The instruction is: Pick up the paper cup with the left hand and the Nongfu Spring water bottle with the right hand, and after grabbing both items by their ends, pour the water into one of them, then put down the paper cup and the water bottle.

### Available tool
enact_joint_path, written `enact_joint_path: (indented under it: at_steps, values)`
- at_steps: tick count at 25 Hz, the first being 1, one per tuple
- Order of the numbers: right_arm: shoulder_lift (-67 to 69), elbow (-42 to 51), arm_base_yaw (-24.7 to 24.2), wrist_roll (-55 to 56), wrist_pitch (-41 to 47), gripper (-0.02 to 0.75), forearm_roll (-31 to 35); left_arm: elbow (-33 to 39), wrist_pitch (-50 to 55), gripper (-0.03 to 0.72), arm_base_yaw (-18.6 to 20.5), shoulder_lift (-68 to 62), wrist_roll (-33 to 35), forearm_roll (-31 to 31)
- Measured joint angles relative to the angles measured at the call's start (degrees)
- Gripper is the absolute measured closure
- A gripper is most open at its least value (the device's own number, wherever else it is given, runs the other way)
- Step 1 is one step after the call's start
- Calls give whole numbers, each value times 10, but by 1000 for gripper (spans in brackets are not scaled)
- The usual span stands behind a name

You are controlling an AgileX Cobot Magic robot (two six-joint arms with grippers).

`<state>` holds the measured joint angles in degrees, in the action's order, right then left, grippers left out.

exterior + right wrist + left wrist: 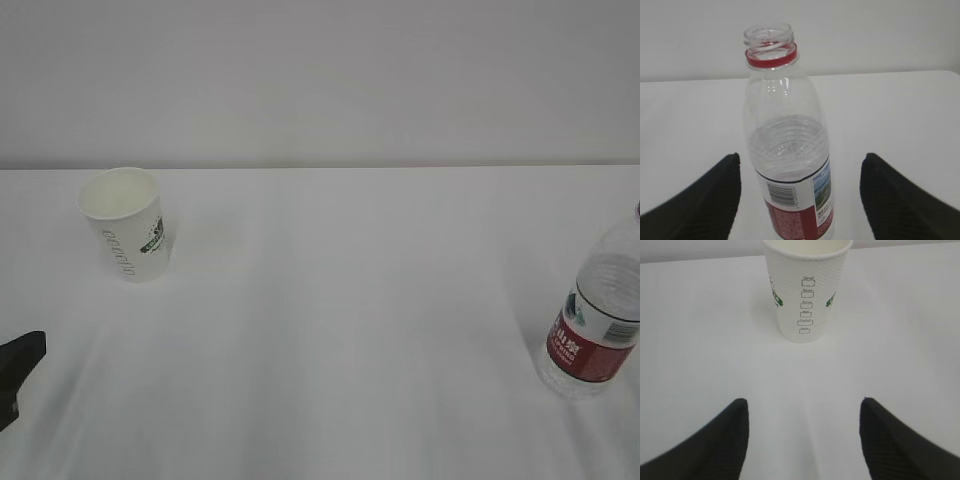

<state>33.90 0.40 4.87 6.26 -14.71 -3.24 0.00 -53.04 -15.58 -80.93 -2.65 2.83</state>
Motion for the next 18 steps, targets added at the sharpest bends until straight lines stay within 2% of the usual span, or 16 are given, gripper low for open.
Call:
enact_joint_path:
  at_steps: [9, 18]
  values:
    - [10, 0, 0, 0, -24, 176, -2, 0, -3, 181, 0, -1, -9, -2]
    - [195, 0, 0, 0, -118, 176, -14, 0, -3, 181, 0, -1, -11, -3]
